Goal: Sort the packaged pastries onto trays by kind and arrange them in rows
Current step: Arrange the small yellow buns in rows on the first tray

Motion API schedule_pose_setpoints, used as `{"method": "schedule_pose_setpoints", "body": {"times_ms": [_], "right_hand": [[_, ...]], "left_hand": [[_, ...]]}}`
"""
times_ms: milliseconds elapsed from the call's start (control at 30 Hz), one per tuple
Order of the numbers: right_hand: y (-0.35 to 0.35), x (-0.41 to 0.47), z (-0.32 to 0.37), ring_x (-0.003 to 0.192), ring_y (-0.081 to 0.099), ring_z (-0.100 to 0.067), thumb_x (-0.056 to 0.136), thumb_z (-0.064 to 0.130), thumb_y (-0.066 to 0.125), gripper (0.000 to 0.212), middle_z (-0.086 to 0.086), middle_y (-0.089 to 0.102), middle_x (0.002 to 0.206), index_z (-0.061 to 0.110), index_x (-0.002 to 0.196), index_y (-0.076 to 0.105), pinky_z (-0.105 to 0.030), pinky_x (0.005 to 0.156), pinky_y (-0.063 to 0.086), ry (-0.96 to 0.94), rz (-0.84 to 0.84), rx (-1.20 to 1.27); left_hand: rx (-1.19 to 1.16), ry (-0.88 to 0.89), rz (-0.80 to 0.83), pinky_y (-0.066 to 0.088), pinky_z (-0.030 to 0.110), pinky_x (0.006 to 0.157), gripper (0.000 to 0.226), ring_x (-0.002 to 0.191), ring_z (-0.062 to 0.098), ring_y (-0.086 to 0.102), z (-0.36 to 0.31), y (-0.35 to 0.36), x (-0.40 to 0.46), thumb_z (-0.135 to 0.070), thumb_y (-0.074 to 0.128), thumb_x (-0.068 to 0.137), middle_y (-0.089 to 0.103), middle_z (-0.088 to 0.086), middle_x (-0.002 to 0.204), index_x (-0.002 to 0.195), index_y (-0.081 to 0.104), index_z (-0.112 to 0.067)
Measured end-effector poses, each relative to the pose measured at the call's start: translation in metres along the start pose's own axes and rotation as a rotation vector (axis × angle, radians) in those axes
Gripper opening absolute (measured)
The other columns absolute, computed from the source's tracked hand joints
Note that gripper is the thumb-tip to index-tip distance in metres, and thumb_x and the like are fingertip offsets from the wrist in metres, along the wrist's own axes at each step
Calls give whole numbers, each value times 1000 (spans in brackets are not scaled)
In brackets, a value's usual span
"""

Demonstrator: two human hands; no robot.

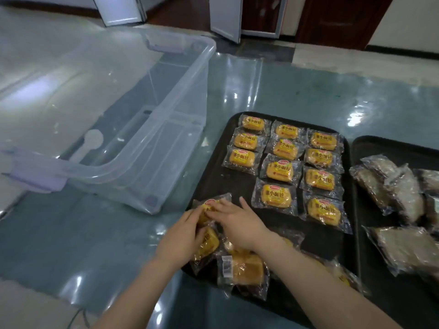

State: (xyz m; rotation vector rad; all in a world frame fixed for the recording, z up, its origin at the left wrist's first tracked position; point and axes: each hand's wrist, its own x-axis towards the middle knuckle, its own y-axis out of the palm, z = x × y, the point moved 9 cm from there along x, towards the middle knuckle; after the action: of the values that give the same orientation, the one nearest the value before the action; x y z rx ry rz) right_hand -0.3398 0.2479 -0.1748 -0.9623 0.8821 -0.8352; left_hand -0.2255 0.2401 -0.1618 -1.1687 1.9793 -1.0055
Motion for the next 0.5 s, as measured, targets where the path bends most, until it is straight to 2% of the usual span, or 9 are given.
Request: {"method": "schedule_pose_setpoints", "body": {"times_ms": [100, 200, 267, 333, 500], "right_hand": [[-12, 6, -30, 148, 2, -19, 95, 12, 44, 68, 8, 2, 161, 35, 152, 14, -57, 113, -4, 178, -47, -4], [-25, 9, -58, 148, -4, -21, 100, 24, 39, 63, 2, -5, 161, 27, 154, 6, -56, 114, 0, 377, -78, -23], [-28, 14, -57, 147, -8, -21, 101, 27, 37, 63, 0, -7, 161, 22, 154, 3, -53, 116, 1, 373, -108, -14], [-26, 18, -48, 148, -8, -22, 101, 26, 38, 64, -1, -8, 162, 22, 154, 3, -48, 118, 3, 283, -114, -14], [-18, 29, -48, 148, -6, -22, 101, 31, 41, 63, 0, -8, 161, 18, 154, 10, -40, 118, 10, 243, -60, 99]], "left_hand": [[18, -39, 66, 40, 30, 99, 59, 128, 17, 44, 8, 1, 4, -39, 47, 95, 29, -6, 152, 148, 23, -27], [42, -46, 120, 31, 29, 107, 59, 136, 16, 34, 9, 4, 8, -44, 42, 96, 22, -4, 156, 149, 22, -25], [56, -41, 132, 30, 28, 107, 60, 136, 15, 34, 8, 5, 7, -47, 43, 95, 26, -4, 155, 147, 26, -25], [48, -47, 149, 32, 28, 103, 63, 132, 15, 39, 9, 9, 3, -51, 47, 92, 33, -4, 151, 146, 29, -26], [78, -7, 236, 43, 31, 94, 64, 114, 12, 51, 4, 20, -1, -53, 64, 80, 50, -5, 131, 136, 43, -29]]}}
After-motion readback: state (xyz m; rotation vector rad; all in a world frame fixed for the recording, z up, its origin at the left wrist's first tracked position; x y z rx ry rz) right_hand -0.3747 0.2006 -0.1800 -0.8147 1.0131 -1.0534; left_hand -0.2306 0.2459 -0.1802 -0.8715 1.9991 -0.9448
